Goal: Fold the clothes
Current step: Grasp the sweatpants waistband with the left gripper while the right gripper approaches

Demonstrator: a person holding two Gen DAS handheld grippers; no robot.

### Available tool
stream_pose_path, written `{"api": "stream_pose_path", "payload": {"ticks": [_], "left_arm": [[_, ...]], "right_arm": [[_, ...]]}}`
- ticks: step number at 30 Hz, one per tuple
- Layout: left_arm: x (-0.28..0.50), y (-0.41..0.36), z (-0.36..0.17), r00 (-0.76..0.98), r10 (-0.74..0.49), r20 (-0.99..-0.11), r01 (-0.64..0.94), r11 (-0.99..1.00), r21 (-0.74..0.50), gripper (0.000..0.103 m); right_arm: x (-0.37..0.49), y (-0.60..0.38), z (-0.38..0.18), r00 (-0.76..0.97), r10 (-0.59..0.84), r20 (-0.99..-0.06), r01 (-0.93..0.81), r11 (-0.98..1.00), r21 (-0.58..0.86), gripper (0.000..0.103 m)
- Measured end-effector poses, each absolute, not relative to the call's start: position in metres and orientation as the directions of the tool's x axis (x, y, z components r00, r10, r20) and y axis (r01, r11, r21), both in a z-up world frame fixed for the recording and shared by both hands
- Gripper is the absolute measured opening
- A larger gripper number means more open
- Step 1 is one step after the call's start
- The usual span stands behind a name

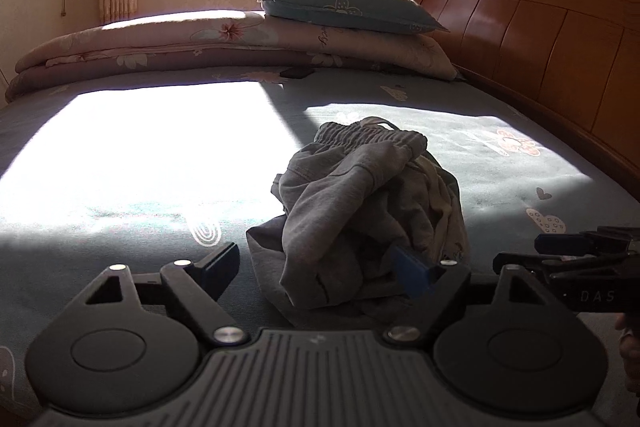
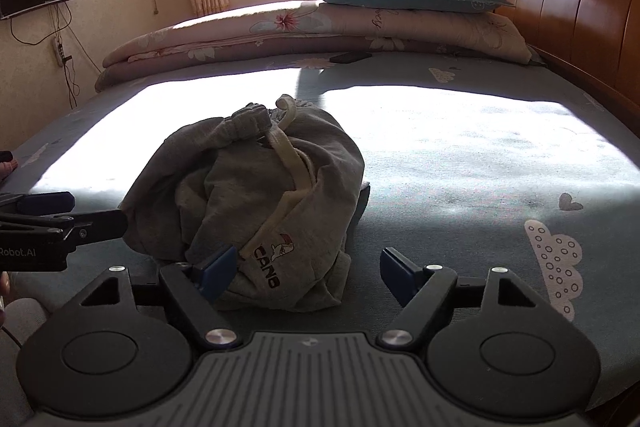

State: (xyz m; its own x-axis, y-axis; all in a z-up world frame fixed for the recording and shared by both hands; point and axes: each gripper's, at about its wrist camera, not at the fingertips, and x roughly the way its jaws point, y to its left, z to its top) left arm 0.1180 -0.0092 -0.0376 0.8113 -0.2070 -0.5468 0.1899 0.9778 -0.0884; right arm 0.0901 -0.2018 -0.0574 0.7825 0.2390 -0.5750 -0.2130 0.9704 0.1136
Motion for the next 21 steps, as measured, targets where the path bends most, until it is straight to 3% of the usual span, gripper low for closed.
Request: {"api": "stream_pose_path", "payload": {"ticks": [1, 2, 11, 19, 21], "left_arm": [[0.122, -0.011, -0.037, 0.805, -0.203, -0.557, 0.190, 0.978, -0.082, 0.059], [0.126, -0.012, -0.036, 0.802, -0.199, -0.563, 0.189, 0.979, -0.076, 0.056], [0.152, -0.045, -0.020, 0.821, -0.165, -0.547, 0.277, 0.952, 0.128, 0.055], [0.176, -0.076, -0.039, 0.793, -0.138, -0.594, 0.363, 0.890, 0.277, 0.057], [0.181, -0.079, -0.042, 0.799, -0.118, -0.590, 0.356, 0.884, 0.304, 0.049]], "right_arm": [[0.091, -0.203, -0.060, 0.778, 0.236, -0.582, -0.209, 0.971, 0.115, 0.075], [0.093, -0.204, -0.063, 0.770, 0.233, -0.594, -0.204, 0.972, 0.117, 0.074], [0.098, -0.217, -0.080, 0.742, 0.268, -0.614, -0.197, 0.963, 0.183, 0.073], [0.101, -0.225, -0.083, 0.733, 0.304, -0.608, -0.202, 0.952, 0.232, 0.073], [0.102, -0.227, -0.083, 0.734, 0.307, -0.606, -0.203, 0.950, 0.236, 0.073]]}}
